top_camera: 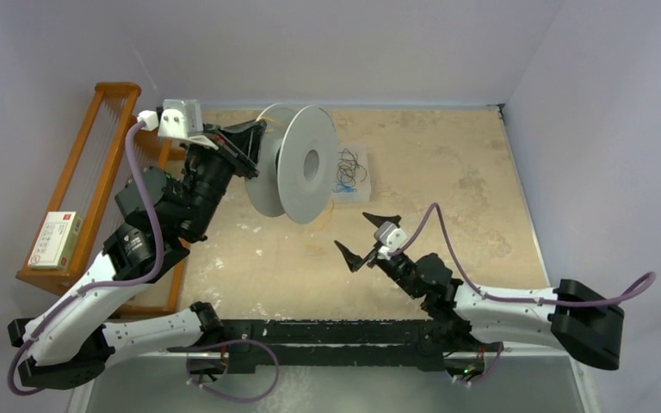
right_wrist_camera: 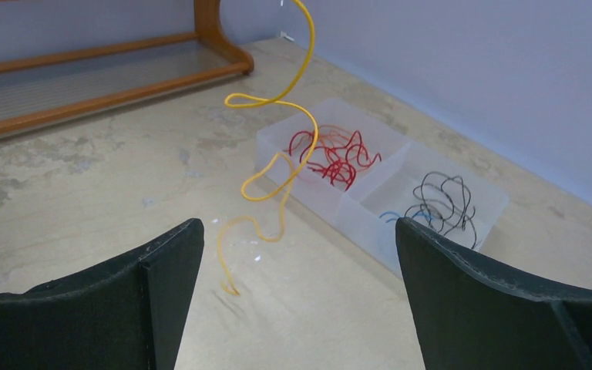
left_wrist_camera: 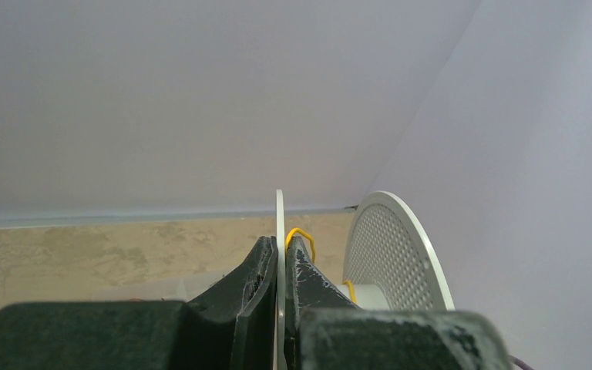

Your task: Wrap the cables

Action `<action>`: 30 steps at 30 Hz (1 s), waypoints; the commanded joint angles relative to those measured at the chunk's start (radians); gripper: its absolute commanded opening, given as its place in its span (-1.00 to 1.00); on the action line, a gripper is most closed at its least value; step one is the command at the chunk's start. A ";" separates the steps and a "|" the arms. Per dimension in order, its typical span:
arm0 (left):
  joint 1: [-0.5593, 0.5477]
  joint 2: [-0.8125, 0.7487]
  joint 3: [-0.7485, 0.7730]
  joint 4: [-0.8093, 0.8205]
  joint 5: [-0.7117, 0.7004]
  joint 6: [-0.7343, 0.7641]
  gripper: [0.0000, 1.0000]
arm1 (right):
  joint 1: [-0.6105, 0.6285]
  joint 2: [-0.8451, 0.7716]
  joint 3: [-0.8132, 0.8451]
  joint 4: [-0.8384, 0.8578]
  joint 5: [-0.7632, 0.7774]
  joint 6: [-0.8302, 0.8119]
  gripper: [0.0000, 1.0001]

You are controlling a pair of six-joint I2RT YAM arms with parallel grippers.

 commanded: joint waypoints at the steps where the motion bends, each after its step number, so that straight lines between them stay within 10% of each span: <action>1: 0.004 -0.007 0.090 0.048 0.056 -0.055 -1.00 | -0.084 0.026 0.011 0.182 -0.211 -0.040 0.90; 19: 0.004 -0.004 0.121 0.021 0.081 -0.058 -1.00 | -0.206 0.411 0.135 0.548 -0.367 0.058 0.85; 30: 0.004 -0.013 0.135 -0.001 0.081 -0.063 -1.00 | -0.217 0.602 0.195 0.714 -0.459 0.152 0.46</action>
